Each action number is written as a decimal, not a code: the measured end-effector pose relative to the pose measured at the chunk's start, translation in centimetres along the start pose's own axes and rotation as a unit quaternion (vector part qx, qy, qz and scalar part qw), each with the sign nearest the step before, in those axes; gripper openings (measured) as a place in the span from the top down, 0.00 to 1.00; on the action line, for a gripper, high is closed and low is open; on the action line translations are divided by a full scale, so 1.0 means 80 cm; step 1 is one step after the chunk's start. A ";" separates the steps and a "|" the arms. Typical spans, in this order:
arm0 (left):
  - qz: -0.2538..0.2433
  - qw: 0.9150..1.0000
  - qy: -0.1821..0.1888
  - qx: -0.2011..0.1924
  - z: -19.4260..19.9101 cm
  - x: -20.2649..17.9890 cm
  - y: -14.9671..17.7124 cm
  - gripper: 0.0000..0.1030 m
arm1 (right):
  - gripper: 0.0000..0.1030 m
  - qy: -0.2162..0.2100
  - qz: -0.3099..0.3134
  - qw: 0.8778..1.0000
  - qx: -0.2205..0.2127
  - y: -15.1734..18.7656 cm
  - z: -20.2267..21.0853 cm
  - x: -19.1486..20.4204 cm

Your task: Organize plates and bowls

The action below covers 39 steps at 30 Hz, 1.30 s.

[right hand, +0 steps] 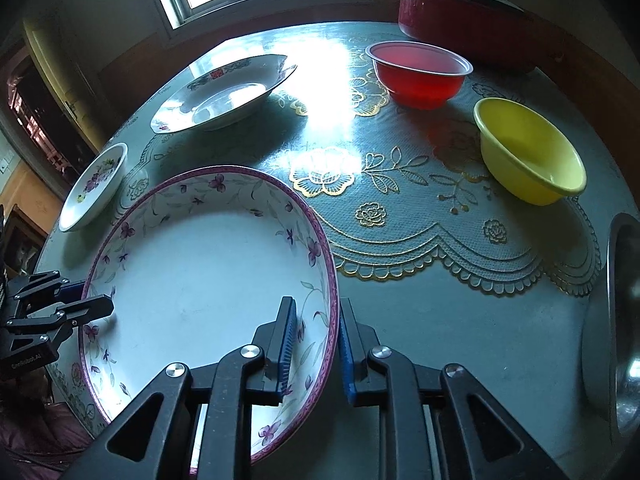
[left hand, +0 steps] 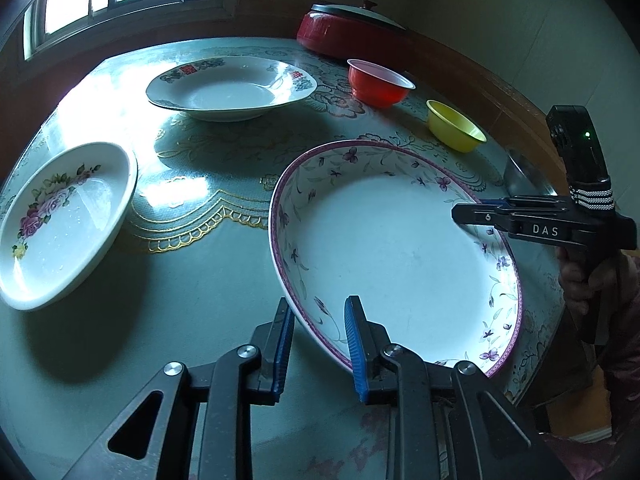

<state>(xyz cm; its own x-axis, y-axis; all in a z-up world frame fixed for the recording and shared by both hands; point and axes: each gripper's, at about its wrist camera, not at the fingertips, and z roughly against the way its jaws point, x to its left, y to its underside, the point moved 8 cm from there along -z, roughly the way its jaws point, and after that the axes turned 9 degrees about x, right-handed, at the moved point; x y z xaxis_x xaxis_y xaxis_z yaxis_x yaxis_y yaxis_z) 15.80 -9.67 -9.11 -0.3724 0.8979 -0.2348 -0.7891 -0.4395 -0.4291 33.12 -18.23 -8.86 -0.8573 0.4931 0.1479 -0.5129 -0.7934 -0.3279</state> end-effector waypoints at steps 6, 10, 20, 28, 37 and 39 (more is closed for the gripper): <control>-0.009 1.000 0.004 0.010 0.006 0.006 0.002 0.75 | 0.80 0.008 -0.020 1.000 0.007 0.002 -0.002 0.008; -0.020 1.000 0.004 0.014 0.011 0.010 0.005 0.75 | 0.80 0.023 -0.035 0.999 0.012 -0.003 0.000 0.008; -0.017 0.999 0.022 -0.025 0.047 0.042 0.012 0.67 | 0.77 0.036 -0.063 0.997 -0.022 -0.048 0.017 0.041; 0.032 0.999 -0.004 -0.037 0.060 0.095 0.018 0.70 | 0.77 0.017 -0.039 0.999 -0.026 -0.073 0.008 0.092; 0.123 0.990 -0.015 -0.070 0.094 0.175 0.027 0.70 | 0.77 -0.111 -0.033 0.993 -0.019 -0.111 -0.015 0.180; 0.148 0.986 -0.018 -0.075 0.098 0.196 0.031 0.71 | 0.77 -0.135 -0.028 0.990 -0.009 -0.115 -0.025 0.204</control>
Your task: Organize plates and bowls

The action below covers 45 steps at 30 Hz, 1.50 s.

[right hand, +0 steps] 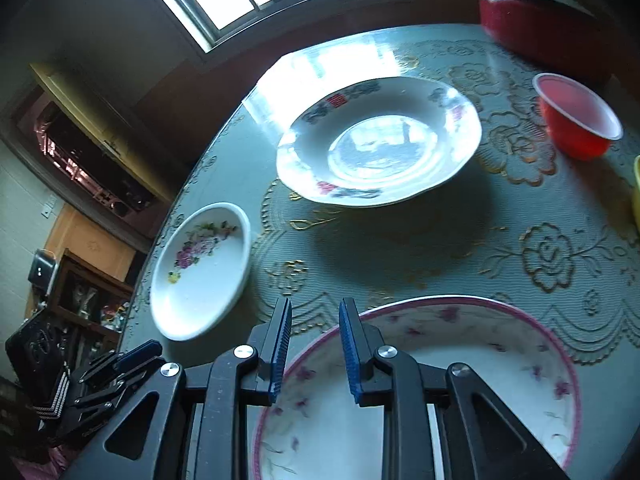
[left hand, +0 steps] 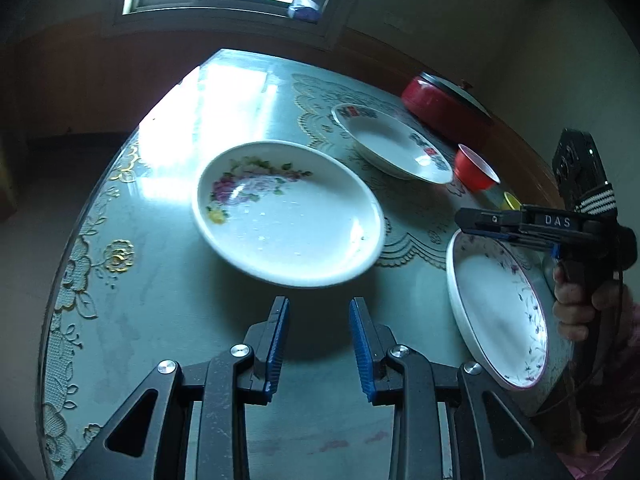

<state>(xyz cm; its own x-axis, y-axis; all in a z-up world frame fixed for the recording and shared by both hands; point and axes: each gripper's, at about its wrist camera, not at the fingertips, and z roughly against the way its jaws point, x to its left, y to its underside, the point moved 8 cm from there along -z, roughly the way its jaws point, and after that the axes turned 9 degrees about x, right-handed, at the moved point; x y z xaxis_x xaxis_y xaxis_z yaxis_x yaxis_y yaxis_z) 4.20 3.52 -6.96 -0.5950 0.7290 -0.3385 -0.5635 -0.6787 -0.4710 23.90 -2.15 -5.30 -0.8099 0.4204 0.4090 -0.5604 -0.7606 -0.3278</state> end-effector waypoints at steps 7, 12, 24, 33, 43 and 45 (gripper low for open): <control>0.052 0.998 -0.026 -0.022 0.010 0.060 -0.020 0.71 | 0.77 -0.045 0.017 0.998 0.037 -0.006 -0.049 0.057; 0.079 0.996 -0.024 -0.016 0.001 0.087 -0.040 0.73 | 0.77 -0.053 0.015 0.997 0.047 -0.014 -0.073 0.073; 0.053 0.998 -0.041 -0.014 -0.018 0.103 -0.080 0.73 | 0.78 -0.023 0.012 0.998 0.051 -0.020 -0.092 0.069; 0.004 1.000 -0.007 -0.025 -0.022 0.050 -0.142 0.75 | 0.78 -0.001 -0.074 0.997 -0.021 -0.058 -0.025 -0.008; -0.002 0.998 0.040 0.044 -0.118 -0.025 -0.245 0.58 | 0.69 0.013 -0.239 0.967 -0.091 -0.124 0.018 -0.160; -0.005 0.998 0.030 0.058 -0.142 -0.029 -0.257 0.58 | 0.69 0.000 -0.256 0.963 -0.083 -0.133 0.009 -0.174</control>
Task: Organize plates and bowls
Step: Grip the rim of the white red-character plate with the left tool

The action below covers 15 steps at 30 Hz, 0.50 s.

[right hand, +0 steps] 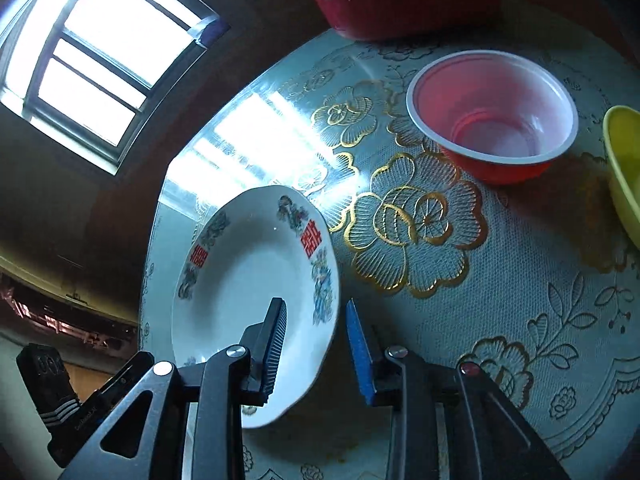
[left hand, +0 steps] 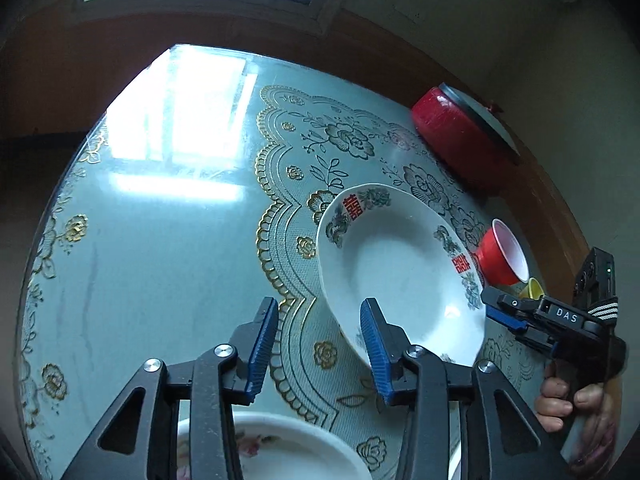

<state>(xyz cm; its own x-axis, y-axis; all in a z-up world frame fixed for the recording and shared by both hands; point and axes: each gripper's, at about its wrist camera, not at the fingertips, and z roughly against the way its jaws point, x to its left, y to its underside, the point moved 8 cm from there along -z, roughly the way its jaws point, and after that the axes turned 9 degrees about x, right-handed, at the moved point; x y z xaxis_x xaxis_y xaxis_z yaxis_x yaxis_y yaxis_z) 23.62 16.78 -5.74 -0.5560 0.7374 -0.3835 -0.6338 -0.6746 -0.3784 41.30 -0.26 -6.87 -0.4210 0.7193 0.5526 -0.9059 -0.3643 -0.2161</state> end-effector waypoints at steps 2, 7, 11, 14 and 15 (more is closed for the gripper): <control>0.008 1.000 -0.003 0.012 -0.016 0.003 -0.009 0.58 | 0.70 -0.004 -0.003 1.000 0.005 -0.009 -0.010 -0.004; -0.009 0.999 0.011 0.039 -0.051 -0.010 -0.026 0.81 | 0.84 -0.001 0.019 0.999 0.027 -0.015 -0.038 -0.002; -0.024 0.999 -0.004 0.034 -0.059 -0.017 -0.032 0.81 | 0.85 -0.017 0.018 0.999 0.042 -0.011 -0.051 0.003; -0.041 0.998 -0.009 0.040 -0.054 -0.021 -0.019 0.81 | 0.85 -0.014 0.023 0.998 0.051 0.000 -0.048 0.003; -0.045 0.998 -0.008 0.043 -0.051 -0.022 -0.011 0.80 | 0.85 -0.013 0.023 0.998 0.055 0.005 -0.045 0.002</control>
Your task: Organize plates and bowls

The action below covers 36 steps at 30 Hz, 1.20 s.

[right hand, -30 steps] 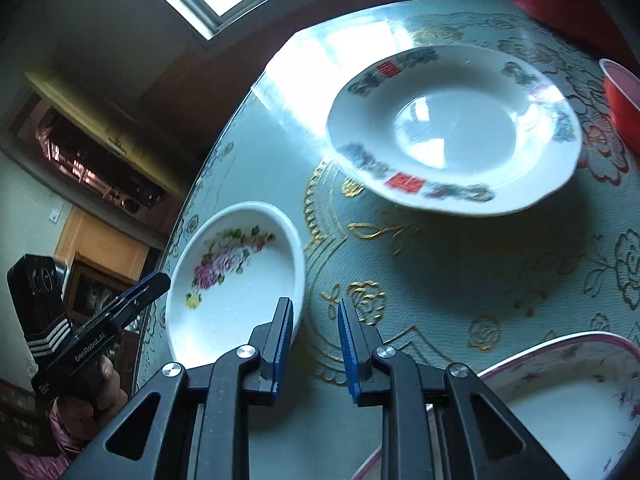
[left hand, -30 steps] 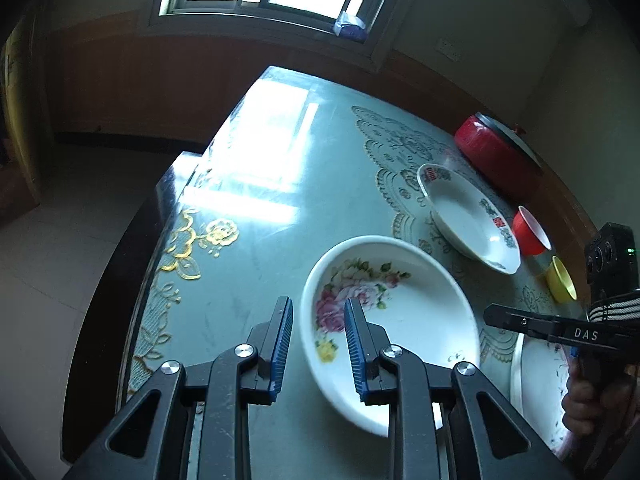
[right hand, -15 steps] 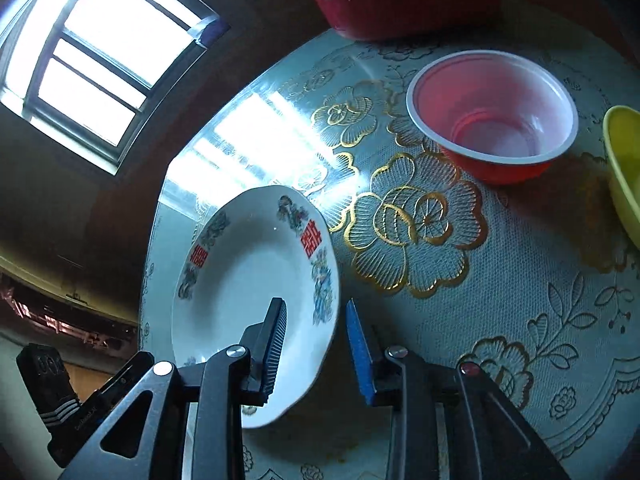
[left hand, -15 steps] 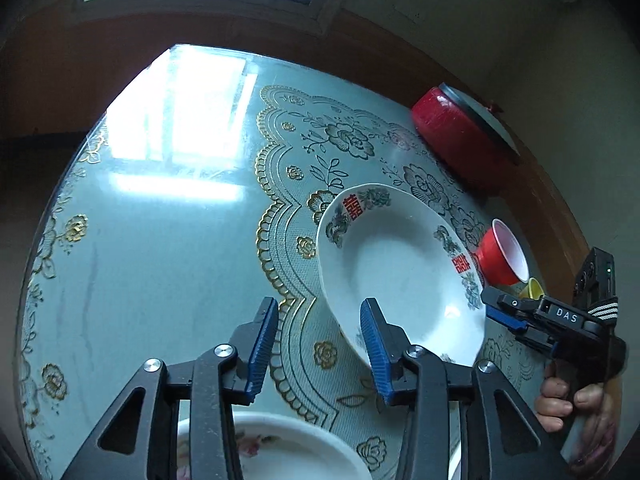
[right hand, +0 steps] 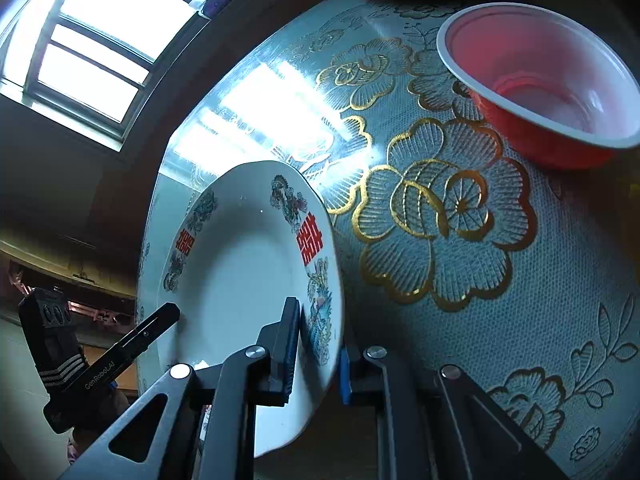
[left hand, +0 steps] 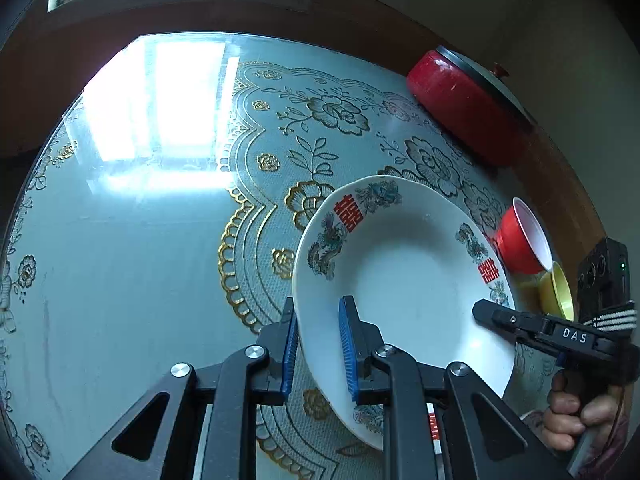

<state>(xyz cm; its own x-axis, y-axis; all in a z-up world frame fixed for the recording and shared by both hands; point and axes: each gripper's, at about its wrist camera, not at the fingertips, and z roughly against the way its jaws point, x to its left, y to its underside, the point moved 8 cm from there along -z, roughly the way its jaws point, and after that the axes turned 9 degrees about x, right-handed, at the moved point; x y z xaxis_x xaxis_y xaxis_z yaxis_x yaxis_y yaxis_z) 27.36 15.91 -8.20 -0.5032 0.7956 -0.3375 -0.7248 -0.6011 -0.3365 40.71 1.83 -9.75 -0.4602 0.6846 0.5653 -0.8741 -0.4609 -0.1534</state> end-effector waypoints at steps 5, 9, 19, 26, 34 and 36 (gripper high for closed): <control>-0.011 1.000 0.011 0.009 0.016 -0.009 0.037 0.79 | 0.85 -0.015 0.019 1.000 0.017 0.035 0.023 0.007; -0.018 0.999 0.021 0.020 0.020 -0.024 0.059 0.79 | 0.84 -0.021 0.014 0.999 0.021 0.062 0.038 -0.003; -0.022 0.999 0.020 0.036 -0.013 -0.054 0.068 0.75 | 0.86 -0.026 -0.017 1.000 0.002 0.071 0.041 -0.048; -0.046 0.999 0.026 -0.007 0.016 -0.072 0.062 0.78 | 0.87 -0.030 0.023 0.999 -0.023 0.074 0.064 -0.038; -0.066 0.997 0.016 -0.028 0.042 -0.083 0.088 0.77 | 0.83 0.029 0.087 0.995 -0.039 0.092 0.080 -0.010; -0.068 0.997 0.022 -0.036 0.052 -0.089 0.095 0.77 | 0.83 0.027 0.095 0.994 -0.048 0.101 0.092 -0.005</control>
<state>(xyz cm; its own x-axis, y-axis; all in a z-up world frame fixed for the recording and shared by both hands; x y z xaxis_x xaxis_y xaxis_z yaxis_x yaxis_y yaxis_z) 23.45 6.01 -4.68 -0.3801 0.8670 -0.3222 -0.7482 -0.4930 -0.4440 35.00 -6.32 -5.22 -0.6238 0.6205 0.4753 -0.7802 -0.5305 -0.3314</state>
